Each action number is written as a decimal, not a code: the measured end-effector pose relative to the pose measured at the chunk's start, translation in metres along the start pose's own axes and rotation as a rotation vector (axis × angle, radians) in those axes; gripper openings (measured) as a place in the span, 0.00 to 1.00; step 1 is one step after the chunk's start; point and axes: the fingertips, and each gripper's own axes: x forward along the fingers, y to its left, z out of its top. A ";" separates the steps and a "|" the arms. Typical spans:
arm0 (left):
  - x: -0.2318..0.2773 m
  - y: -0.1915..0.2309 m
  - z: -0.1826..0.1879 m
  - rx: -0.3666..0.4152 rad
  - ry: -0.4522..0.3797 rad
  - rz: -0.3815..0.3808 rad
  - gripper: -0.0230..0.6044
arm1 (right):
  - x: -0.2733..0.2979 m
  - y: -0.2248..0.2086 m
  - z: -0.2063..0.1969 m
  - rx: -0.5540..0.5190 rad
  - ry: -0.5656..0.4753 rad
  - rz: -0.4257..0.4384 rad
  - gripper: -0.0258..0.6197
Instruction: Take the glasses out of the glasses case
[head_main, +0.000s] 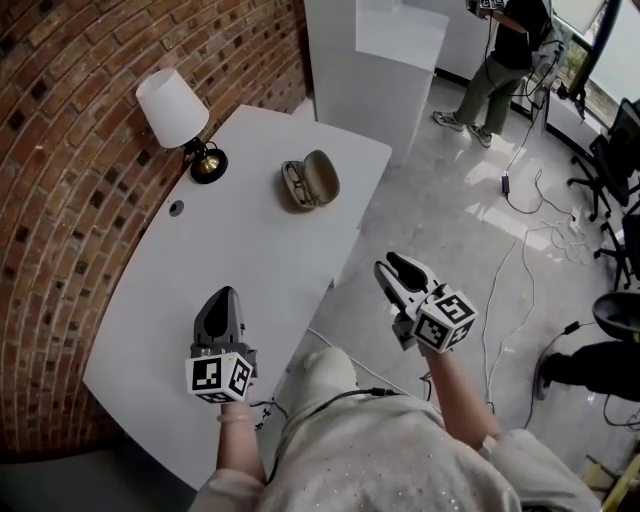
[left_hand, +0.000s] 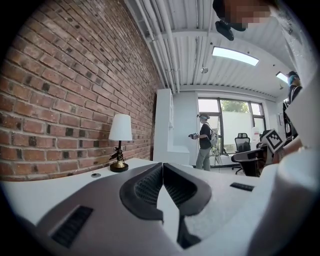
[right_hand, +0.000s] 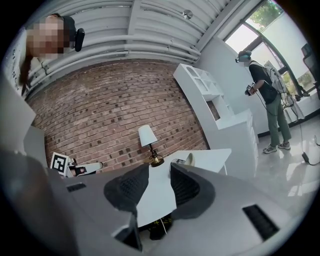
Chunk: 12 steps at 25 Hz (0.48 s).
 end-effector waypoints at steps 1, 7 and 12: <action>0.004 0.000 0.001 0.003 -0.001 -0.002 0.05 | 0.003 -0.002 0.002 0.003 -0.002 0.000 0.26; 0.032 0.007 0.005 0.013 -0.010 -0.003 0.05 | 0.029 -0.012 0.003 0.015 0.009 0.005 0.24; 0.065 0.020 0.010 -0.010 -0.030 0.018 0.05 | 0.059 -0.030 0.007 0.030 0.036 0.011 0.24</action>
